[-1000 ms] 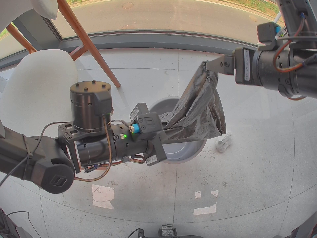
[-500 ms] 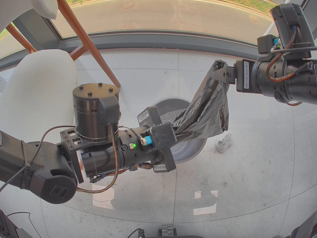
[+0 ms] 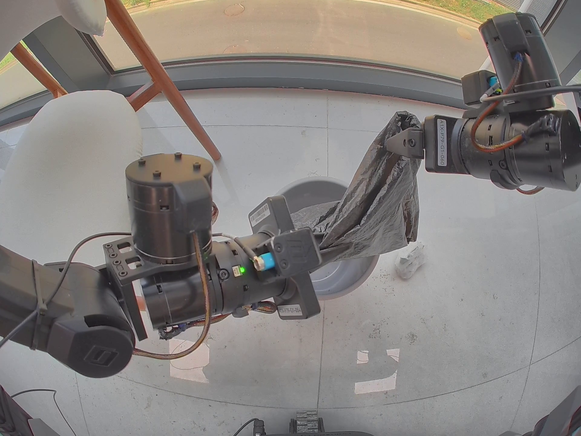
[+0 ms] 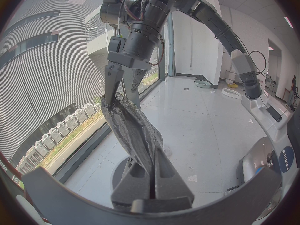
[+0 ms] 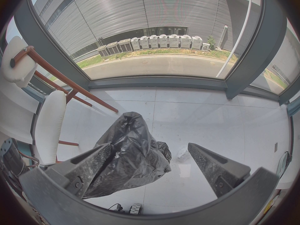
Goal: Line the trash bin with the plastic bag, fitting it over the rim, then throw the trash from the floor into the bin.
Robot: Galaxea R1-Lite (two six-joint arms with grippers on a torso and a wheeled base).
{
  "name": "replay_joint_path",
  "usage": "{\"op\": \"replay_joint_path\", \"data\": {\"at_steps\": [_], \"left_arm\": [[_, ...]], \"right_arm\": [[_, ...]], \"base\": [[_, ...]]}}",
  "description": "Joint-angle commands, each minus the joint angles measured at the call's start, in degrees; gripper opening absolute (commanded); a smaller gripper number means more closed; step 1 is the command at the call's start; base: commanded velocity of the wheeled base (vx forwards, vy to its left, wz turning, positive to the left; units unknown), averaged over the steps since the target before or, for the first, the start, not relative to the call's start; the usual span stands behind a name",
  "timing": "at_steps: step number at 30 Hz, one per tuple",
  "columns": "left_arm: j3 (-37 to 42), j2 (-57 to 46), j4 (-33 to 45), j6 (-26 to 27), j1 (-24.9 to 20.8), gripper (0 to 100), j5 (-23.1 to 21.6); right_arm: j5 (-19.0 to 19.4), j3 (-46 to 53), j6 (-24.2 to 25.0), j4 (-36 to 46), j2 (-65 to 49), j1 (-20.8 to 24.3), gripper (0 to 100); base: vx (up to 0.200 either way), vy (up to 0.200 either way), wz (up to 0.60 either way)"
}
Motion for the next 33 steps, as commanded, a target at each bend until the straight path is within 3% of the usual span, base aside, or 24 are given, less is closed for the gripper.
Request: {"op": "replay_joint_path", "data": {"at_steps": [1, 12, 13, 26, 33], "left_arm": [[1.4, -0.9, -2.0, -0.3, 0.0, 0, 0.3], [2.6, -3.0, -2.9, -0.4, 0.1, 0, 1.4], [2.7, -3.6, -2.9, -0.4, 0.1, 0, 1.4], [7.3, -9.6, -2.2, -0.6, 0.4, 0, 2.7], [9.0, -10.8, -1.8, -0.7, 0.5, 0, 3.4]], "right_arm": [[-0.4, 0.3, 0.0, 0.3, 0.2, -0.1, 100], [-1.5, 1.9, 0.5, 0.4, 1.6, 1.2, 100], [-1.6, 2.6, 1.0, 0.3, 2.1, 2.4, 0], [-2.0, 1.4, 3.6, -0.6, 3.7, 9.6, 0], [-1.7, 1.5, 4.2, -1.4, 4.5, 10.2, 0]], "base": [[0.000, 0.000, 0.00], [0.000, 0.000, 0.00], [0.000, 0.000, 0.00], [0.000, 0.000, 0.00], [0.000, 0.000, 0.00]]}}
